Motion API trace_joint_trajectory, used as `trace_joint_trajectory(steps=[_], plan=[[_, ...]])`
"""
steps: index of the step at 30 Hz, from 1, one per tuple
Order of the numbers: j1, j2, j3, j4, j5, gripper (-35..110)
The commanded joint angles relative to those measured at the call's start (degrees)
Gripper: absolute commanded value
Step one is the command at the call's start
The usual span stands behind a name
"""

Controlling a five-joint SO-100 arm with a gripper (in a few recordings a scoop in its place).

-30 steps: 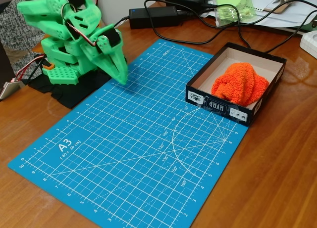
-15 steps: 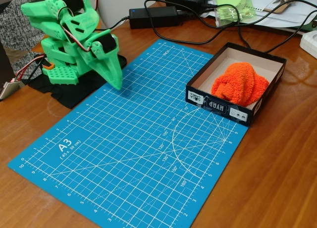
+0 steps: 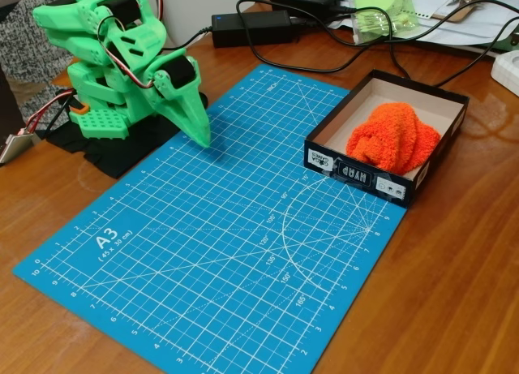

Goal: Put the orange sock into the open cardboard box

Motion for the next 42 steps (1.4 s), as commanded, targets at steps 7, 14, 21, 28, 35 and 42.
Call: trace_joint_trajectory(steps=[7,14,21,28,35,42], plan=[[-1.2,1.1,-1.6,3.9,-1.2,0],[-1.7,1.1,-1.7,3.9,-1.4,0],[-1.8,1.0,-1.7,3.9,-1.5,0],[-1.8,1.0,-1.7,3.9,-1.7,0],[-1.0,1.0,-1.7,3.8,-0.9,0],[-1.4,0.9,-1.8,3.8,-1.1,0]])
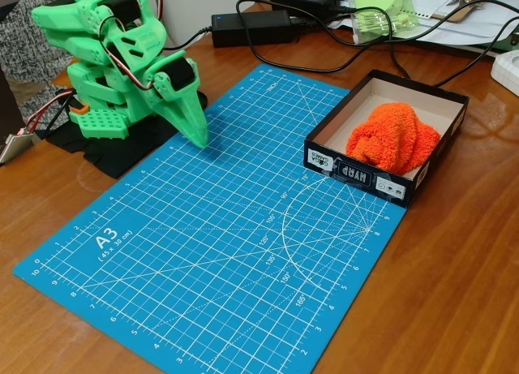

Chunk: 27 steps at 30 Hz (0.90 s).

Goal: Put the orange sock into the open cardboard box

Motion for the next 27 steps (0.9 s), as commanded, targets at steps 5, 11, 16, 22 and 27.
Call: trace_joint_trajectory(steps=[5,11,16,22,27], plan=[[-0.4,0.9,-1.8,0.8,-1.5,0],[-0.9,0.9,-1.8,0.8,-1.9,0],[-0.7,1.0,-1.8,0.8,-1.9,0],[-0.8,1.0,-1.8,0.8,-1.9,0],[-0.6,1.0,-1.8,0.8,-1.8,0]])
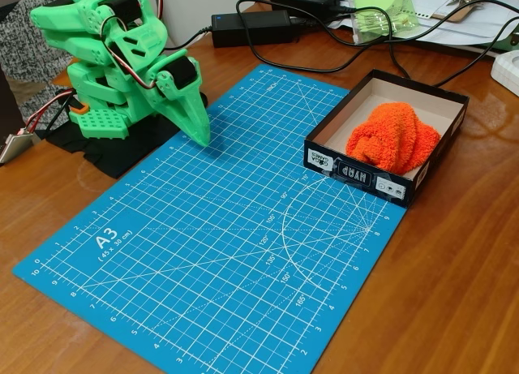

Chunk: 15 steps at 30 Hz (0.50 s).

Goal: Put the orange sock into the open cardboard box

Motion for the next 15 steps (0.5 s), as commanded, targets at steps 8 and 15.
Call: trace_joint_trajectory(steps=[8,15], plan=[[0.9,1.0,-1.8,0.8,-0.8,0],[1.3,1.0,-1.8,0.8,-0.5,0]])
